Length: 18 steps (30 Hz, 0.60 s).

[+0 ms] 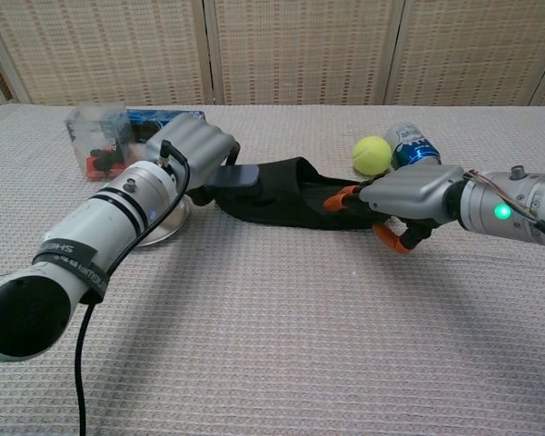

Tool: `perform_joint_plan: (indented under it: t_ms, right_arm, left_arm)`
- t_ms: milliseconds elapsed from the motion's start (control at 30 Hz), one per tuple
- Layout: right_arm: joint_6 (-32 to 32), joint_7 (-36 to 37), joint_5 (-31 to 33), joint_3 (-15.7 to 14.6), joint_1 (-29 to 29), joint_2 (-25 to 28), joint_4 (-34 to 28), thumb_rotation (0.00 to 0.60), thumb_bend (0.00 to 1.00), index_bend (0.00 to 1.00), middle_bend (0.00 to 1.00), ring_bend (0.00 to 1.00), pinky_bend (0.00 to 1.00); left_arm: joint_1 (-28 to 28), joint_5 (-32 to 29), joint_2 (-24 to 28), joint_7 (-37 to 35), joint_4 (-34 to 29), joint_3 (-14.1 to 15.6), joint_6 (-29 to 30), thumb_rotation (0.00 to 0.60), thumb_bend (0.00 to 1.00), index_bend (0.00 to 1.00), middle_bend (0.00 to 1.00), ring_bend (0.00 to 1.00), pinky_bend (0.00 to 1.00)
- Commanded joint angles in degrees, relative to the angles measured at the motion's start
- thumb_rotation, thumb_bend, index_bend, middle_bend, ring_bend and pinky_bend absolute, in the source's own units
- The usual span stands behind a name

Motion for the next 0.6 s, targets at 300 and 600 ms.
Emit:
perform_joint_plan:
  t_ms: [300,600]
  right_arm:
    - [6.4,8.6,-7.9,3.4,-4.0,12.9,-11.9,0.600,0.25,0.00,0.00,0.00,0.00]
    - [5.8,10.2,-9.3,3.0,-5.0,15.3,-14.4,0.600,0.25,0.00,0.00,0.00,0.00]
  left_arm:
    - [7.1,-3.0,9.3,7.1,-14.8,4.2,5.0,0.600,0.40,0.41,0.46,0.84,1.00]
    - [8.9,-5.6,8.9,7.5,-9.8,6.0,3.3,0.600,0.40,0.40,0.46,0.84,1.00]
